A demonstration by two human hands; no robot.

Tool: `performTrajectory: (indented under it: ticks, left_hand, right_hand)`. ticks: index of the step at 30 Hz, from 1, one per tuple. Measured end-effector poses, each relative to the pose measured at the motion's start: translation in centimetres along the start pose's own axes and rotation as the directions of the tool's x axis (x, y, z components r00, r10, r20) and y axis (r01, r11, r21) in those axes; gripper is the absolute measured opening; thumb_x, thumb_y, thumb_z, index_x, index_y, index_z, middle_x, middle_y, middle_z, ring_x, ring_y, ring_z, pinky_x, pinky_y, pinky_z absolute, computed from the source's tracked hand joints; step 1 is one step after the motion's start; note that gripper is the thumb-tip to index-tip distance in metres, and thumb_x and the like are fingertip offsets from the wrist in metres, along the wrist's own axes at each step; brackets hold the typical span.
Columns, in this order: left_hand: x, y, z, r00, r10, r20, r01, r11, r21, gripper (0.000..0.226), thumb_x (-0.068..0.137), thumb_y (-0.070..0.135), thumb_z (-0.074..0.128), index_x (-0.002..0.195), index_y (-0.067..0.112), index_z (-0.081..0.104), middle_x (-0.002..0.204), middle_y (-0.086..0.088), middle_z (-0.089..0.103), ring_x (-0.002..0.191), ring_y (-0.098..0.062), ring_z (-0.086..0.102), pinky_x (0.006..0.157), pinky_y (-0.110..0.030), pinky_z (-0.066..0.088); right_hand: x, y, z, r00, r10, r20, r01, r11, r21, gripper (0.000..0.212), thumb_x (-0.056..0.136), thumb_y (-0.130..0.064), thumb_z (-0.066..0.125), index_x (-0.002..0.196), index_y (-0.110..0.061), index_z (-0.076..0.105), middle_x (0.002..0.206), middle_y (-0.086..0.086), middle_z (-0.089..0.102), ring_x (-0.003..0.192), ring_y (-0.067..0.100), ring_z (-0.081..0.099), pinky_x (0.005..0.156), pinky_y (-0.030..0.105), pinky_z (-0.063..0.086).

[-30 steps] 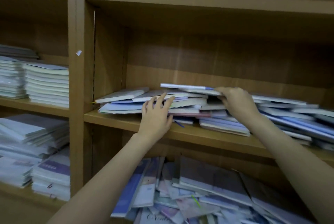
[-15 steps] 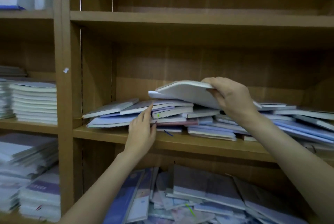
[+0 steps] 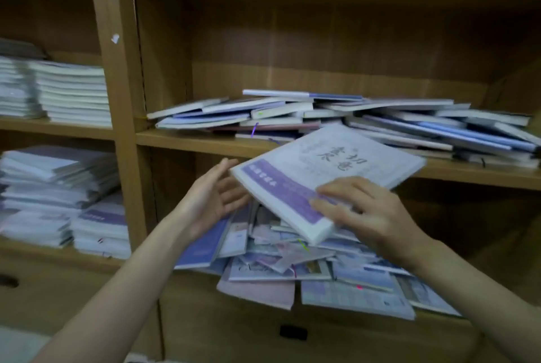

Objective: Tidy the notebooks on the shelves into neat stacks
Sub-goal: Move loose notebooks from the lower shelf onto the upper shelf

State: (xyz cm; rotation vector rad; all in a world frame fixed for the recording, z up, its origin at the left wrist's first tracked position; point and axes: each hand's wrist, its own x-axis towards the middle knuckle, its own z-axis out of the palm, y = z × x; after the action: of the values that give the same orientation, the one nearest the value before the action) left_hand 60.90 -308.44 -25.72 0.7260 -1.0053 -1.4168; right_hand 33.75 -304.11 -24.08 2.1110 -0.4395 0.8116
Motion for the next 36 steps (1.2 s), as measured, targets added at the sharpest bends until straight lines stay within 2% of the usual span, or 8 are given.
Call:
performTrajectory:
  ticks: [5,11,19,26,29,31,33,36]
  left_hand:
    - [-3.2,-5.3,-2.8,0.965,-0.248,0.091,0.239,0.966,0.101,0.035,0.081,0.012,0.059,0.116,0.01,0.059,0.101,-0.012,0.068,0.087,-0.019,0.067,0.069,-0.028,0.058]
    - [-4.5,-6.1,-4.8,0.942,-0.308,0.137,0.287,0.946,0.151,0.051,0.072,0.01,0.075,0.119,0.019,0.057,0.105,-0.009,0.069,0.092,-0.021,0.069,0.071,-0.03,0.058]
    - [-8.2,-10.7,-10.6,0.916,-0.397,-0.061,0.401,0.913,0.078,0.039,0.086,0.001,0.052,0.121,0.017,0.056,0.097,-0.007,0.072,0.078,-0.017,0.071,0.066,-0.026,0.058]
    - [-6.1,-10.1,-12.8,0.92,-0.356,-0.162,0.361,0.933,-0.004,0.025,0.089,-0.002,0.049,0.109,0.01,0.059,0.086,-0.008,0.073,0.072,-0.017,0.071,0.063,-0.026,0.058]
    - [-4.0,-9.3,-14.3,0.933,-0.265,-0.243,0.262,0.964,-0.047,0.031,0.085,0.005,0.056,0.115,0.013,0.057,0.098,-0.008,0.071,0.086,-0.018,0.07,0.067,-0.027,0.058]
    - [-2.1,-10.0,-16.2,0.895,-0.152,-0.419,0.201,0.977,0.076,0.038,0.088,0.005,0.057,0.124,0.015,0.052,0.112,-0.011,0.065,0.101,-0.023,0.064,0.076,-0.032,0.055]
    - [-0.6,-10.8,-18.1,0.837,0.07,-0.542,0.293,0.78,0.554,0.045,0.09,0.003,0.055,0.134,0.012,0.046,0.125,-0.017,0.056,0.109,-0.03,0.056,0.087,-0.037,0.049]
    - [0.2,-12.4,-19.3,0.939,0.103,-0.328,0.29,0.279,0.916,0.052,0.089,0.005,0.056,0.138,0.009,0.041,0.135,-0.019,0.048,0.117,-0.03,0.05,0.089,-0.028,0.038]
  right_hand:
    - [-5.3,-5.1,2.4,0.984,-0.129,0.126,0.121,0.99,0.074,0.023,0.099,-0.02,0.042,0.121,-0.019,0.049,0.114,0.009,0.055,0.101,0.021,0.053,0.084,0.031,0.045]
    - [-6.7,-5.9,4.3,0.969,-0.15,0.196,0.121,0.98,0.156,0.027,0.1,-0.019,0.041,0.126,-0.022,0.049,0.11,0.011,0.066,0.101,0.022,0.053,0.084,0.03,0.043]
    - [-8.8,-10.9,9.7,0.968,-0.061,0.245,-0.003,0.967,0.255,0.036,0.101,-0.006,0.027,0.125,-0.021,0.049,0.105,0.011,0.064,0.095,0.025,0.05,0.083,0.031,0.037]
    - [-7.4,-10.1,13.9,0.969,0.062,0.238,-0.102,0.982,0.16,0.026,0.093,-0.007,0.047,0.117,-0.018,0.05,0.099,0.011,0.064,0.088,0.024,0.046,0.074,0.031,0.033]
    - [-4.9,-9.3,16.8,0.886,0.186,0.424,-0.257,0.959,0.116,0.07,0.06,-0.005,0.082,0.121,-0.017,0.051,0.11,0.015,0.061,0.099,0.029,0.047,0.081,0.036,0.032]
    - [-2.6,-9.3,18.9,0.77,0.337,0.542,-0.424,0.905,0.04,0.072,0.068,-0.005,0.077,0.132,-0.017,0.047,0.132,0.018,0.048,0.118,0.034,0.041,0.094,0.039,0.028]
    - [-1.1,-9.8,21.1,0.603,0.407,0.686,-0.604,0.794,0.061,0.056,0.09,-0.009,0.054,0.142,-0.02,0.035,0.146,0.014,0.027,0.131,0.035,0.029,0.102,0.038,0.026]
    - [-0.6,-11.1,23.4,0.422,0.31,0.852,-0.818,0.534,0.211,0.044,0.098,-0.021,0.046,0.141,-0.015,0.036,0.143,0.01,0.031,0.13,0.027,0.036,0.099,0.024,0.028]
